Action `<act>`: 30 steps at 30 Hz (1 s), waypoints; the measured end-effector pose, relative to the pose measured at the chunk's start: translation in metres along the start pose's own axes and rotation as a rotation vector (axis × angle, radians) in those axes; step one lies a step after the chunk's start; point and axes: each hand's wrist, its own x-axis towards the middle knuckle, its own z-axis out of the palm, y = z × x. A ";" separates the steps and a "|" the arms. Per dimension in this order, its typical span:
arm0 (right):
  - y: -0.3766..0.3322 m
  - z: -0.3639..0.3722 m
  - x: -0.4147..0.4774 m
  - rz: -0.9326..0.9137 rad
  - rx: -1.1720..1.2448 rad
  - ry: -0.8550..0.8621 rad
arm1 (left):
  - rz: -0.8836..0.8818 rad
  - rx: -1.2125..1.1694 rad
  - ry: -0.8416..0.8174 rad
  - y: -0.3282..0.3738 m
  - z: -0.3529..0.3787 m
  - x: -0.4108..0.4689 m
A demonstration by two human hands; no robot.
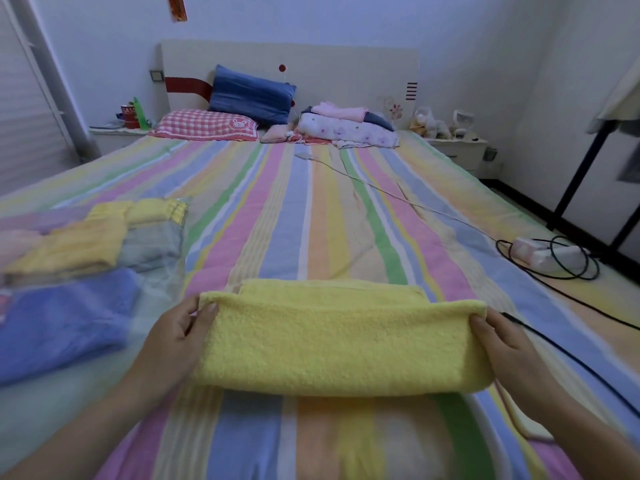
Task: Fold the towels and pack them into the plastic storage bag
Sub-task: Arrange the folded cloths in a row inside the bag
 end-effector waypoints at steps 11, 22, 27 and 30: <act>0.004 0.025 0.054 0.107 -0.250 0.080 | -0.002 0.553 0.128 -0.026 0.024 0.059; 0.026 0.057 0.111 0.145 -0.525 0.069 | -0.117 0.810 -0.008 -0.072 0.056 0.111; 0.030 0.055 0.102 0.268 -0.427 0.056 | -0.204 0.812 -0.046 -0.078 0.061 0.106; 0.024 0.045 0.086 0.355 -0.363 0.017 | -0.179 1.007 -0.023 -0.053 0.063 0.106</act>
